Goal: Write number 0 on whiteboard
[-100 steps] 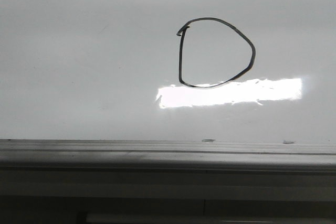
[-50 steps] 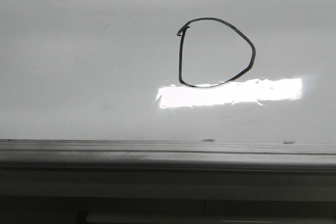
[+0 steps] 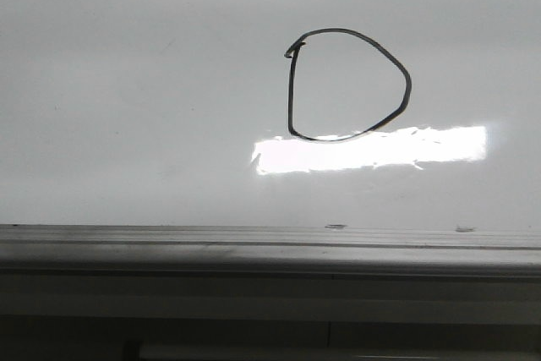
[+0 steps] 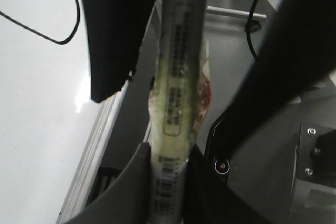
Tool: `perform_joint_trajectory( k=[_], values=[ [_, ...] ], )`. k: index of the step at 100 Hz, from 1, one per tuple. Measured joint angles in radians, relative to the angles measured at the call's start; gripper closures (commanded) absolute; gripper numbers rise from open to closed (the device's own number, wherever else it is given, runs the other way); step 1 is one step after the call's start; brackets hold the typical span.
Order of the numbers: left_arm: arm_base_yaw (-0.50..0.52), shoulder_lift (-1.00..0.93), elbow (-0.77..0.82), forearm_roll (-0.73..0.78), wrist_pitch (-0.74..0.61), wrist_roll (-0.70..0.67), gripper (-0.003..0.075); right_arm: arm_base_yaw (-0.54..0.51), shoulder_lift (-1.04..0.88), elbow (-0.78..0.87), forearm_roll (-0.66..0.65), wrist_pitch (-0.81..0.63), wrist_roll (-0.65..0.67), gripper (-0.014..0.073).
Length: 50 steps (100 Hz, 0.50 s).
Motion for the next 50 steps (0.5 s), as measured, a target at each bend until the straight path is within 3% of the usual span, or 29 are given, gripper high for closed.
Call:
perform_joint_trajectory(
  k=[16,34,41,50],
  values=[
    [0.000,0.000,0.015,0.000,-0.081,-0.089,0.0740,-0.006,-0.046,0.000,-0.101,0.041,0.007,0.0153],
    [0.000,0.000,0.074,0.029,-0.200,-0.224,0.0740,-0.057,-0.187,0.000,-0.182,0.100,0.109,0.0235],
    [0.000,0.000,0.099,0.077,-0.237,-0.300,0.0740,-0.073,-0.253,0.000,-0.202,0.112,0.156,0.0321],
    [0.000,0.000,0.128,0.207,-0.286,-0.454,0.0740,-0.079,-0.337,0.020,-0.210,0.113,0.204,0.0519]
  ],
)
